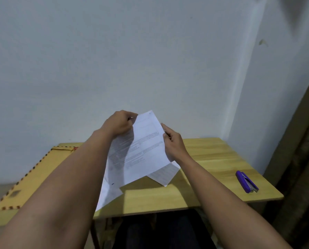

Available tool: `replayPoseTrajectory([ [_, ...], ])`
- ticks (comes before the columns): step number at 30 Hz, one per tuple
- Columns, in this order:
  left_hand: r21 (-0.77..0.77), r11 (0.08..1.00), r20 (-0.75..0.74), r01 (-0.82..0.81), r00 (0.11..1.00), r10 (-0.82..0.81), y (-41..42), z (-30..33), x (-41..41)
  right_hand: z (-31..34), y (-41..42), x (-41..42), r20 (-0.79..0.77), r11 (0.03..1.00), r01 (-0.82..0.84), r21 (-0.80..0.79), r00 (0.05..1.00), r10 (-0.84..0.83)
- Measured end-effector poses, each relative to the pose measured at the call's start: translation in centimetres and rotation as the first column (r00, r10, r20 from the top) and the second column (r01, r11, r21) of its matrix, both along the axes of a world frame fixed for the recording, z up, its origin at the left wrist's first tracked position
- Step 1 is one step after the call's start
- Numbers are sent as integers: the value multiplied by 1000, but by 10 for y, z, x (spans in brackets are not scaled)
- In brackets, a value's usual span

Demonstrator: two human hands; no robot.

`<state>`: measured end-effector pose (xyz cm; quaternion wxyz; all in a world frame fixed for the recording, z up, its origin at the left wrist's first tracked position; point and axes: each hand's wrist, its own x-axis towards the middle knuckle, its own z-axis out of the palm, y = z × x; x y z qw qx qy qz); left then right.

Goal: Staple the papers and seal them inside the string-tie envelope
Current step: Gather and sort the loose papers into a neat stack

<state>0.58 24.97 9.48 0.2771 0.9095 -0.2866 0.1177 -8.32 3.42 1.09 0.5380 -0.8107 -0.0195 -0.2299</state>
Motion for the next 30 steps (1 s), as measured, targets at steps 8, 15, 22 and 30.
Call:
replayPoseTrajectory([
  [8,40,984,103,-172,981,167,61,76,-28,60,38,5,21,993,-35,108,999,33],
  [15,92,961,79,-260,964,254,92,65,-19,48,78,17,-13,993,-74,88,997,76],
  [22,160,953,-138,-258,950,281,115,-56,22,-67,95,54,-266,991,-117,-72,959,94],
  [30,107,963,-233,-246,936,265,129,-147,71,-97,54,108,-372,781,-109,-615,913,-165],
])
